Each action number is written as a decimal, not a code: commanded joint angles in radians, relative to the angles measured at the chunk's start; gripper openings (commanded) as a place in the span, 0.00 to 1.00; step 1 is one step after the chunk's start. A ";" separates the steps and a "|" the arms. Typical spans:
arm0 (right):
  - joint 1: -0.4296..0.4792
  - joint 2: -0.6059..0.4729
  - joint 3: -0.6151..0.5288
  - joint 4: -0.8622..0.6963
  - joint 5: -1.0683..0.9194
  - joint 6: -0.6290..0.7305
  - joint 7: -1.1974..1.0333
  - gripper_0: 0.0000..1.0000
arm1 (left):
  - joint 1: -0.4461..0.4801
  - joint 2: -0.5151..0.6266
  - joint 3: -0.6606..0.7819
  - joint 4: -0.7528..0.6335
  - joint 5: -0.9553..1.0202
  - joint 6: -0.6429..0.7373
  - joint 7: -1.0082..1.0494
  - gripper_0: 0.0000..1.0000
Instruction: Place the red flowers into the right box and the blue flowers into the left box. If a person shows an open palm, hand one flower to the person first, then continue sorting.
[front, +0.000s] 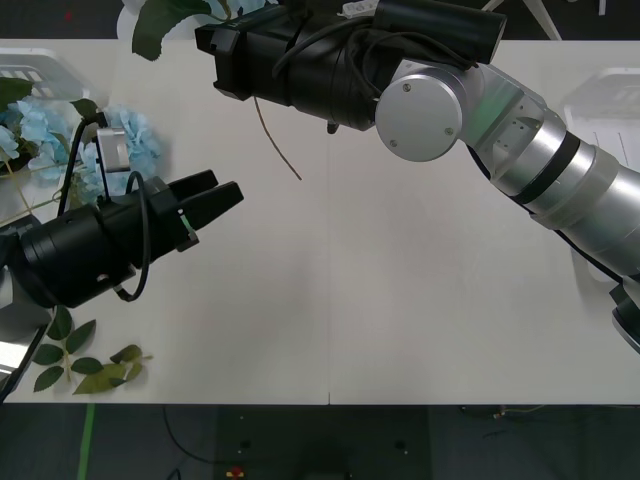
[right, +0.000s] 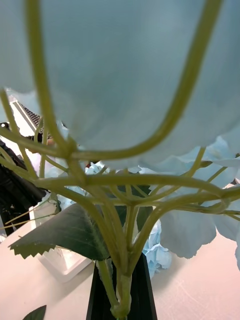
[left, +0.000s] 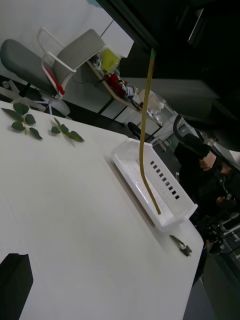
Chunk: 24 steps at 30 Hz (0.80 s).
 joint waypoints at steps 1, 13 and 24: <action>-0.003 0.031 0.012 -0.043 -0.006 -0.020 0.038 0.00 | -0.074 -0.061 -0.061 -0.003 0.015 -0.094 0.040 1.00; -0.003 0.030 0.015 -0.032 -0.006 -0.018 0.053 0.00 | -0.158 -0.158 -0.186 0.075 0.020 -0.274 0.060 1.00; -0.003 0.028 0.015 -0.023 -0.003 -0.020 0.061 0.00 | -0.226 -0.212 -0.277 0.104 0.107 -0.435 0.074 1.00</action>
